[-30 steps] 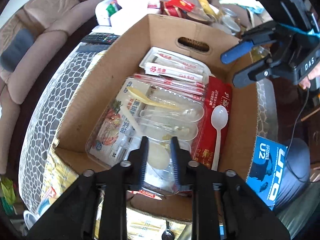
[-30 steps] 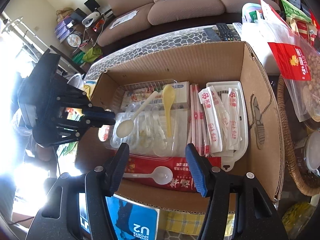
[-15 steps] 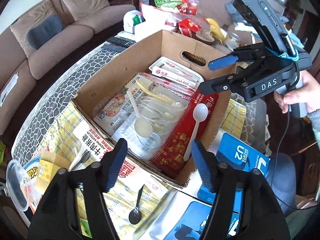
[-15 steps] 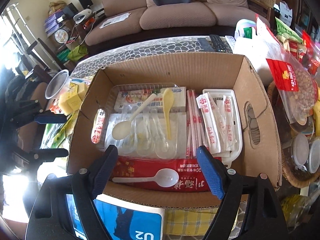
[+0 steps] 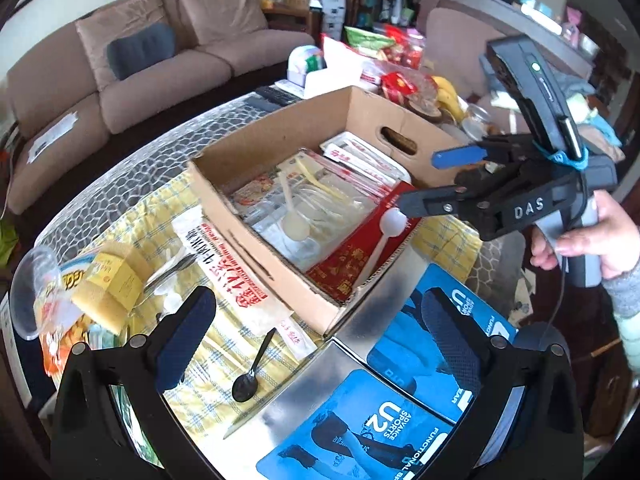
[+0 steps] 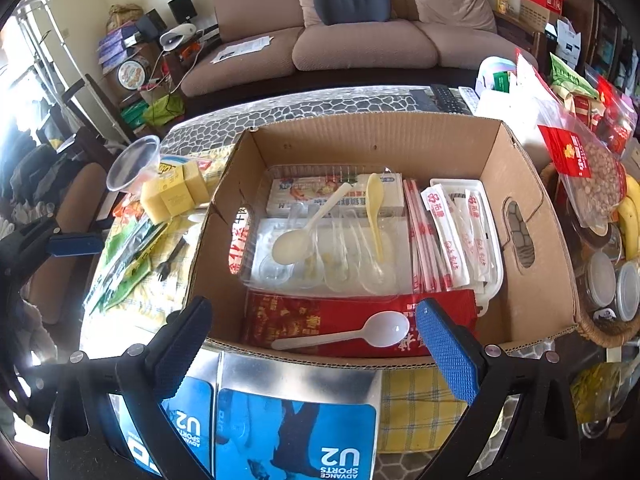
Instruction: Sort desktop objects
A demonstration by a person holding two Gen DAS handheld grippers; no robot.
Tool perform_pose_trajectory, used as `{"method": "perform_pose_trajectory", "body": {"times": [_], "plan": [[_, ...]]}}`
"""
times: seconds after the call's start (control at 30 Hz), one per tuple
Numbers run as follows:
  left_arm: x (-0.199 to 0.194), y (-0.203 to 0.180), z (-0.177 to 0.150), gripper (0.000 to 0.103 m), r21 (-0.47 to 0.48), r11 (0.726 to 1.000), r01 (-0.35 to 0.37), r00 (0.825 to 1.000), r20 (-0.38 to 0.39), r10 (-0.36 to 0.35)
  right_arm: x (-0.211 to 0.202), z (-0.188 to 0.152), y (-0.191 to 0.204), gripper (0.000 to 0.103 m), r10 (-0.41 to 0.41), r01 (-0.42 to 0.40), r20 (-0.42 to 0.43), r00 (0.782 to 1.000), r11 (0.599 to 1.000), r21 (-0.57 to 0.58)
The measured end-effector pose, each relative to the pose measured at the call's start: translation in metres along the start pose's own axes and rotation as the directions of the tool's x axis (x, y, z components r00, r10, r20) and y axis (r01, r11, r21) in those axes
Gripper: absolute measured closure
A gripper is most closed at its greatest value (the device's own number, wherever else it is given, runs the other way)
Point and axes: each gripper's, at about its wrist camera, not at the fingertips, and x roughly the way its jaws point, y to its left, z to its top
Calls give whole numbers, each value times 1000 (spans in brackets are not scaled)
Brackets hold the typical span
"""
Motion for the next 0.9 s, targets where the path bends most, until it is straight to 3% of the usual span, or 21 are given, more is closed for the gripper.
{"method": "perform_pose_trajectory", "body": {"times": [0.17,0.23,0.37,0.63,0.73,0.9], "plan": [[-7,14,-35,0,-239,969,-64,995,60,81,3,-19,9,0,-28,28,27,999,1000,-1],[-1,15,-52,0,-307,944,-120,989,41,139,7,-29,12,0,-41,41,36,999,999,-6],[10,18,-82,0,-414,897,-155,983,22,180,16,-45,18,0,-67,68,52,996,997,-20],[27,27,-121,0,-542,809,-226,957,32,289,28,-70,25,0,-100,105,139,985,994,-35],[38,27,-131,0,-551,797,-246,952,19,307,39,-79,29,0,-103,111,148,984,993,-43],[59,19,-143,0,-518,809,-277,949,-15,315,60,-94,35,0,-110,119,129,985,991,-64]]}}
